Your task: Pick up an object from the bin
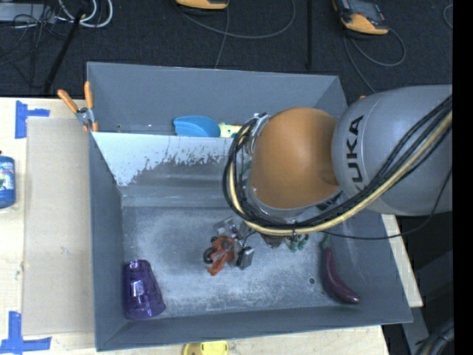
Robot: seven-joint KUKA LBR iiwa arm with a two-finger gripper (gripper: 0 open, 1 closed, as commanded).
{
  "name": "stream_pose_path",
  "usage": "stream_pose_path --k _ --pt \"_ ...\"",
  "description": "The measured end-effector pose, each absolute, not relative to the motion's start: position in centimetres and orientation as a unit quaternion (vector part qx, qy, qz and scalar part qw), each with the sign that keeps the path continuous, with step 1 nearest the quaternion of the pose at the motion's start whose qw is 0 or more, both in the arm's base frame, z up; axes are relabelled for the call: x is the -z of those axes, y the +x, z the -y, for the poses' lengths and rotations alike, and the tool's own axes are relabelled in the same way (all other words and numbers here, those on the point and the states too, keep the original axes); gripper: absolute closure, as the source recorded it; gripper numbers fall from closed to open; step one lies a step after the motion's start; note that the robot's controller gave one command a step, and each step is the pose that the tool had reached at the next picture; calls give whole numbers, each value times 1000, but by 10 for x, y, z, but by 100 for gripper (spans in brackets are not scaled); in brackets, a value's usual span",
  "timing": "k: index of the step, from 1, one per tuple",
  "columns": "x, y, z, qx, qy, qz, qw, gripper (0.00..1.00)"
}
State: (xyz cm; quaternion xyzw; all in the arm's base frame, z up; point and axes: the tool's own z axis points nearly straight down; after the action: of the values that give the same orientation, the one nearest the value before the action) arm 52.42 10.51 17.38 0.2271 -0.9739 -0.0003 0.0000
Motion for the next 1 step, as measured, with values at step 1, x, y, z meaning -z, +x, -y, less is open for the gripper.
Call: stream_pose_path --k 1 --pt "-174 524 -105 0 227 974 0 100"
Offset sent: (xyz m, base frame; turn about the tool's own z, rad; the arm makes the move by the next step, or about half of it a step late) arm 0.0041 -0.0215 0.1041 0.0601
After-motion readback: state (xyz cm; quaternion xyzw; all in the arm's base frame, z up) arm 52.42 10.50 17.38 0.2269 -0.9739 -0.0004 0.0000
